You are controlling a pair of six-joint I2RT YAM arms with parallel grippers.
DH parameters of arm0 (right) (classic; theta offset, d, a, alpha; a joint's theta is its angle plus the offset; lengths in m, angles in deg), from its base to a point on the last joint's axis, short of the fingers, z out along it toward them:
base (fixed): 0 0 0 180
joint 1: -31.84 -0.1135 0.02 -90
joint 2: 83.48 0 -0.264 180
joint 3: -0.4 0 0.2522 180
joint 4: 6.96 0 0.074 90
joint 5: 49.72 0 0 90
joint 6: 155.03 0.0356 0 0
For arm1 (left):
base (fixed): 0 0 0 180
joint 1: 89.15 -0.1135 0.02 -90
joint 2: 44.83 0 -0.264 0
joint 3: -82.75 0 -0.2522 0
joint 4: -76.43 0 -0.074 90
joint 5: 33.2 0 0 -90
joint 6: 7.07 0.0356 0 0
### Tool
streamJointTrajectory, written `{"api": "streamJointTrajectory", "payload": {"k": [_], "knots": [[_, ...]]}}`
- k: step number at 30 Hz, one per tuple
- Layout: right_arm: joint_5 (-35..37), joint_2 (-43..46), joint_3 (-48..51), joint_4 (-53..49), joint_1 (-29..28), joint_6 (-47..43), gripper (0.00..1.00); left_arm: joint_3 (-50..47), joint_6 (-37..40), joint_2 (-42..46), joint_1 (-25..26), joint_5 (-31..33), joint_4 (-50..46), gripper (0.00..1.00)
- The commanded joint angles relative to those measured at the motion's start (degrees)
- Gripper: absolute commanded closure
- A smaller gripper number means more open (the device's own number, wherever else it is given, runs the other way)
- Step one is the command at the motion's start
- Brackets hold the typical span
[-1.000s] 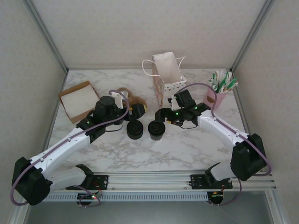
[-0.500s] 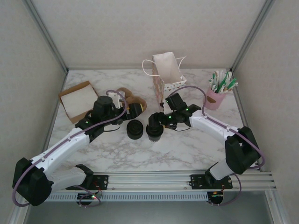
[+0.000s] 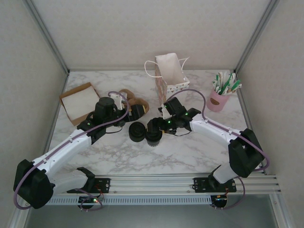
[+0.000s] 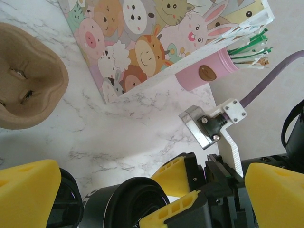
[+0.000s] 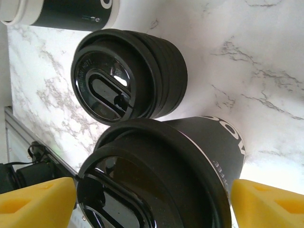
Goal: Pack the takeout coffee
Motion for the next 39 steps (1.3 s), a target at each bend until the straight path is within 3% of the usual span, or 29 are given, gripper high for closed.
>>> {"api": "streamJointTrajectory", "payload": {"k": [1,10,14,21,25,32,39], "knots": [[5.1,2.5,-2.1,-5.0,-0.3,-1.1,0.14,-0.3,0.8,0.5,-0.7,-0.8,1.7,0.00],[17.4,9.7,-10.2,-18.3,-0.3,-8.5,0.14,1.7,1.9,4.2,-0.7,6.3,0.4,0.00],[22.8,9.5,-17.2,-22.5,-0.2,-12.0,0.21,3.6,3.4,5.7,-0.7,9.3,-0.4,0.00],[29.9,-0.8,-38.0,-31.9,0.6,-18.2,0.56,6.4,6.3,6.5,-0.7,13.1,-2.7,0.00],[33.8,-9.1,-50.8,-37.5,1.0,-20.9,0.72,8.1,7.0,5.2,-0.7,13.5,-4.0,0.00],[38.6,-20.4,-69.0,-44.3,2.1,-25.3,0.77,13.8,9.0,2.2,-1.9,12.3,-7.8,0.00],[41.0,-31.0,-85.9,-50.3,4.6,-29.0,0.69,17.8,9.6,-0.1,-4.8,9.3,-9.2,0.00]]}}
